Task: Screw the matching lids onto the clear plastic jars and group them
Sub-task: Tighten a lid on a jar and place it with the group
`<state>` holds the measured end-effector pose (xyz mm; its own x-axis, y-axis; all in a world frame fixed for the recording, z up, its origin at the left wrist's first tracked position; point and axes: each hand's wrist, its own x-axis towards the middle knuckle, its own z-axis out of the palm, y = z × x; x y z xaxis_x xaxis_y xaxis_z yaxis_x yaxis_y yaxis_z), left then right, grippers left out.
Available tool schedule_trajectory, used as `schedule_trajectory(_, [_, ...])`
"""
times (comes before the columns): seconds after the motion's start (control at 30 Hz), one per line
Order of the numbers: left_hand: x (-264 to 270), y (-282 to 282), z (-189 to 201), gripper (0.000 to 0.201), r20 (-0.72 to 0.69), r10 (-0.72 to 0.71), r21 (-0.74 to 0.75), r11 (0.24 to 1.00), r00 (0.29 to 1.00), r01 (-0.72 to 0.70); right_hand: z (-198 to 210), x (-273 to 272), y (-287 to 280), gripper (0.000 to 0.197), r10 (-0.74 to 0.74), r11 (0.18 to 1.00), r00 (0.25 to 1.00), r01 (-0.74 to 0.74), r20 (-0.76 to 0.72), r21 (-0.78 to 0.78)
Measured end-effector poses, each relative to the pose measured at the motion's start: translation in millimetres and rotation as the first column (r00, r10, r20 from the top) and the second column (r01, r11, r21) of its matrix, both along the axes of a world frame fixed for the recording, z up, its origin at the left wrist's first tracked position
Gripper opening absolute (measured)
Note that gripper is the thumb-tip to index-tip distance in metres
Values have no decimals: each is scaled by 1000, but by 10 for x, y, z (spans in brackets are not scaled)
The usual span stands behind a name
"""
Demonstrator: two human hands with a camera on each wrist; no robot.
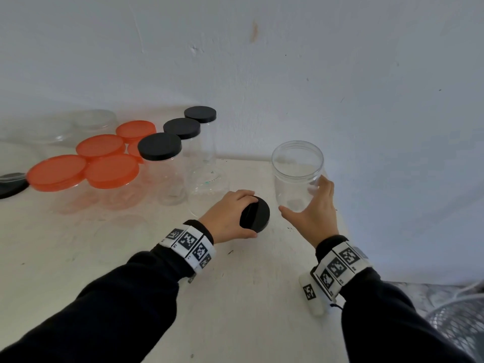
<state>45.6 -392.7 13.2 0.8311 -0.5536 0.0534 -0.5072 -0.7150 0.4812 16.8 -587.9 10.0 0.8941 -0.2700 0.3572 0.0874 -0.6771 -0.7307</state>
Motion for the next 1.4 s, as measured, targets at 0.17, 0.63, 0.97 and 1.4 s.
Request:
schedule_trajectory(0.17, [-111, 190, 105, 75, 24, 63, -144, 988, 998, -59, -22, 18, -20, 90, 107, 990, 989, -97, -100, 106])
schedule_trajectory(0.63, [-110, 427, 284, 80, 167, 169, -374, 922, 971, -96, -87, 79, 102, 86, 361, 927, 896, -315, -259, 204])
schedule_trajectory(0.97, [-72, 223, 469, 67, 204, 80, -396, 918, 976, 8, -31, 12, 242, 84, 454, 888, 855, -410, -251, 209])
schedule_trajectory(1.4, [3, 82, 507, 63, 177, -15, -300, 952, 984, 68, 10, -7, 265, 81, 500, 860, 834, -447, -233, 245])
